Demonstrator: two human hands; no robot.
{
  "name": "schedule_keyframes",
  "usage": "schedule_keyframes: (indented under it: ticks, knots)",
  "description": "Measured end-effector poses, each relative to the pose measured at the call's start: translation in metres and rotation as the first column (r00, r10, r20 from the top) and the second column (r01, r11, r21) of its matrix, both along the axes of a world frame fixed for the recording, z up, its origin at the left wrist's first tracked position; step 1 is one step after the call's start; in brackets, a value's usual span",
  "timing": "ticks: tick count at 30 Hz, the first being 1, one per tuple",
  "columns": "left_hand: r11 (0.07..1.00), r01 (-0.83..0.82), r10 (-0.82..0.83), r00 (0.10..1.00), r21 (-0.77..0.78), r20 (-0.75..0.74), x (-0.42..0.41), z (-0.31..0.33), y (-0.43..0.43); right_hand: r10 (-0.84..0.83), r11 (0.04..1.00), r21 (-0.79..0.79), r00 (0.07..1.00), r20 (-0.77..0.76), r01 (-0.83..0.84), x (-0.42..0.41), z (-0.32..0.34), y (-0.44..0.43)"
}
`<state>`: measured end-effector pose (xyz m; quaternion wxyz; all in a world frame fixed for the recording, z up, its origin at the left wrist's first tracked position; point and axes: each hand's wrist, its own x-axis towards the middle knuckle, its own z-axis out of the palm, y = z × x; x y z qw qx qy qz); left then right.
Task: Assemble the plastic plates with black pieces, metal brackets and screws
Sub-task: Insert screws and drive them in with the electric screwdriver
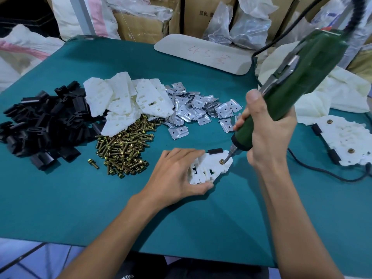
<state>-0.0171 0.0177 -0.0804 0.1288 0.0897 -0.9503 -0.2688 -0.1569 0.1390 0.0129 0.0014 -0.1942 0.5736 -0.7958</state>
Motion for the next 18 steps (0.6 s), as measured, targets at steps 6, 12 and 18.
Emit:
schedule_keyframes:
  ticks: [6,12,18]
  knots:
    - [0.999,-0.034,0.034,0.999,0.027,0.008,0.0,-0.002,0.0,0.058,0.972,0.218,0.99,0.128,-0.085,-0.012,-0.002,0.04]
    - [0.995,-0.05,0.05,0.999,0.085,-0.005,0.0,-0.002,0.001,-0.038,0.699,0.709,0.985,0.171,-0.096,-0.008,-0.038,0.085]
    - [0.972,-0.121,0.133,0.99,0.201,-0.05,0.003,-0.003,0.001,-0.03,0.288,0.957,0.999,-0.023,0.03,-0.004,-0.055,0.09]
